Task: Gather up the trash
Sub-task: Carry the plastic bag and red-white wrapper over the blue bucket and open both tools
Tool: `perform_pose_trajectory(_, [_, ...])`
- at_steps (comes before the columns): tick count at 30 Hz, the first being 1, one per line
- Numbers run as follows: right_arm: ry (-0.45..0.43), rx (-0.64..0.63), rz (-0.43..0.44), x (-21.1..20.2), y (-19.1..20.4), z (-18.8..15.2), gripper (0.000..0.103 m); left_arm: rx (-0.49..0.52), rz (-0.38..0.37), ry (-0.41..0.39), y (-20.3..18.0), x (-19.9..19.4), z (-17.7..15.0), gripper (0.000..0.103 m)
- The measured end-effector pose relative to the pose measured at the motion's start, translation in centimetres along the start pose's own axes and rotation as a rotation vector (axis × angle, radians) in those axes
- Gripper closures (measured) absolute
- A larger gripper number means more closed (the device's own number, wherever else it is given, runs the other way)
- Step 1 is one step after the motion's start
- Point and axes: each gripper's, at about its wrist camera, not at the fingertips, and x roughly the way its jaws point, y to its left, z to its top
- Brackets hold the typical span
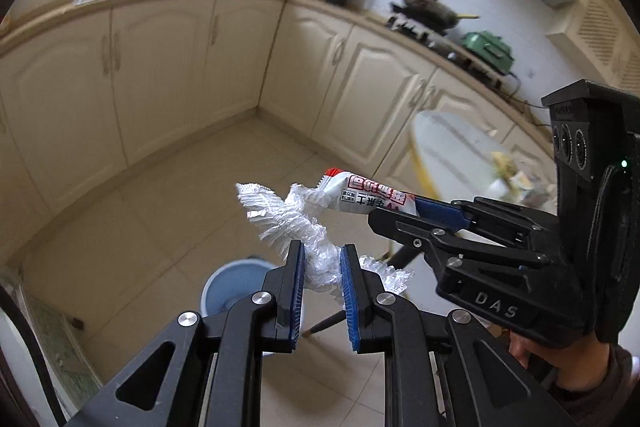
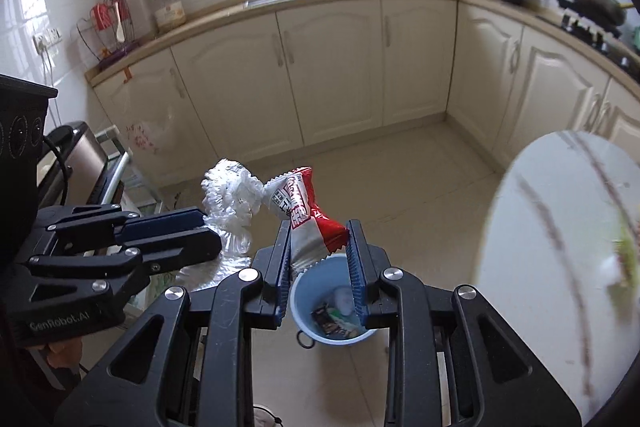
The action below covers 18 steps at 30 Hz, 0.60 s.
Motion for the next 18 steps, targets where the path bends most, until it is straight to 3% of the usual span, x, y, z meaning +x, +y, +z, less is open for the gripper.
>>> perform_pose_trajectory(7, [0.176, 0.068, -0.014, 12.2, -0.9, -2.7, 0.077, -0.088, 0.011, 0.153, 5.3, 7.5, -1.6, 0.089])
perform_pose_trajectory(9, [0.224, 0.118, 0.021, 15.3, -2.0, -3.7, 0.074, -0.1, 0.014, 0.189, 6.3, 9.5, -2.0, 0.089])
perform_pose_trajectory(13, [0.273, 0.145, -0.007, 19.0, -3.6, -5.4, 0.07, -0.1, 0.025, 0.254, 7.6, 13.3, -2.1, 0.089])
perform_pose_trajectory(18, [0.301, 0.16, -0.047, 20.8, -5.3, -7.0, 0.055, -0.114, 0.024, 0.303, 7.7, 17.6, -1.0, 0.089])
